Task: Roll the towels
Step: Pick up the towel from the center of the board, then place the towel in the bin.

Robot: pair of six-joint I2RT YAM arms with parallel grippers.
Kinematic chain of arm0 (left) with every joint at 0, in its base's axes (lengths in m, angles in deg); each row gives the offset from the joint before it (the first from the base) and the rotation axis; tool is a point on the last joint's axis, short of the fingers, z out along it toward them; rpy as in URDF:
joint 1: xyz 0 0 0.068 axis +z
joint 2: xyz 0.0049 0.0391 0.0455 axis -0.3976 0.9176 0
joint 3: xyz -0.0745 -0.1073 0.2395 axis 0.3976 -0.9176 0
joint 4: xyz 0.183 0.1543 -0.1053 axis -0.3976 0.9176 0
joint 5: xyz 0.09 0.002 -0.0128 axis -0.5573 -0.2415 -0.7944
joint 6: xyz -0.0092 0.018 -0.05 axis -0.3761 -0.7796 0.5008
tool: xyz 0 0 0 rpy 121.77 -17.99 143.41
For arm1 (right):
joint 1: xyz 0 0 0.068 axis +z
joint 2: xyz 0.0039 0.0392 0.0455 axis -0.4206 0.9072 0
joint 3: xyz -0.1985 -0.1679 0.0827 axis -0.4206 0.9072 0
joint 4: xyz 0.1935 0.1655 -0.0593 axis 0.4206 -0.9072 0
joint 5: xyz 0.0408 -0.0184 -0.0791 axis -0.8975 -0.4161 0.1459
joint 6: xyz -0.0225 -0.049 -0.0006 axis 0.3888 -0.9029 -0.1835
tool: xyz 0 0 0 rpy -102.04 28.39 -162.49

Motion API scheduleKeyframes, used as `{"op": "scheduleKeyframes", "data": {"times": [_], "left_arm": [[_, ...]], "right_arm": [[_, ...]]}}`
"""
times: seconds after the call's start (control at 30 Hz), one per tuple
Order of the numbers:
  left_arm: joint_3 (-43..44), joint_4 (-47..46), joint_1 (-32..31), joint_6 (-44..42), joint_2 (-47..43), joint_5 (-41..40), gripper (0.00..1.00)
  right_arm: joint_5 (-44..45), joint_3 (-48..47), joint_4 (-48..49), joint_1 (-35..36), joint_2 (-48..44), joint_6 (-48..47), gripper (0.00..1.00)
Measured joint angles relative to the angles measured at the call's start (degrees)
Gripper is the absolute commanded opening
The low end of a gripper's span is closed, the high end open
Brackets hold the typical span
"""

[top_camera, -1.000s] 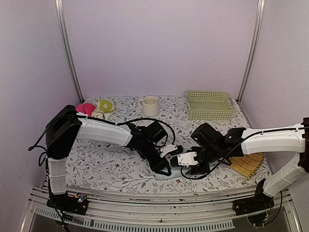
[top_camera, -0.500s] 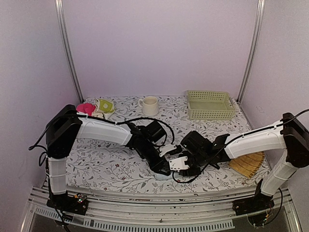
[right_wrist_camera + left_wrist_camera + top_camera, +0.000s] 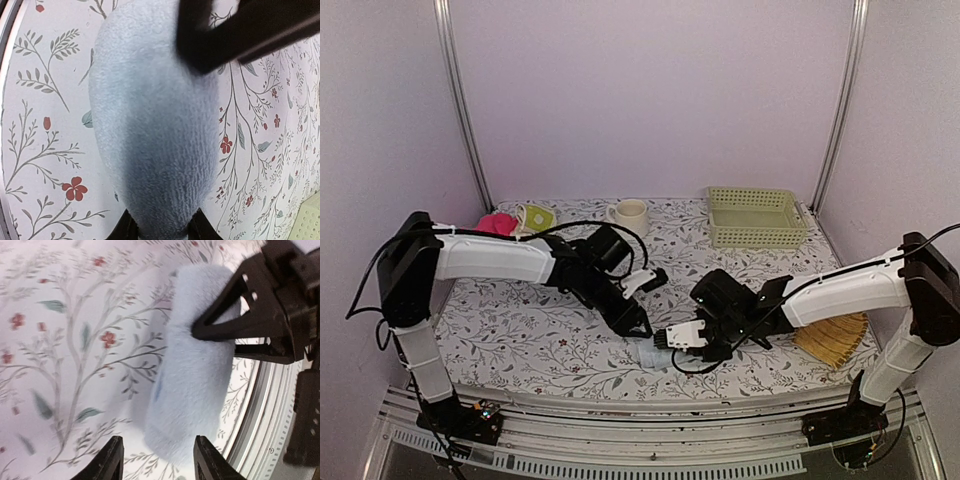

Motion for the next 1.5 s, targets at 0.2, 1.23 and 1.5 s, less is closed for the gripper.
{"op": "scheduleKeyframes", "data": {"times": [0.2,1.23,1.5], "left_arm": [[-4.7,-1.5,8.7,2.2,-12.2,-7.3,0.5],[-10.9,-6.9,14.3,2.5,-19.1,-13.3,0.5],[-10.9,-6.9,14.3,2.5,-19.0,-12.5,0.5]], "right_arm": [[-0.3,-3.1,-5.8,-1.6,-0.1,2.0,0.04],[2.6,-57.2,-14.2,-41.6,25.1,17.8,0.02],[14.0,-65.2,-14.1,-43.3,34.9,24.7,0.02]]}}
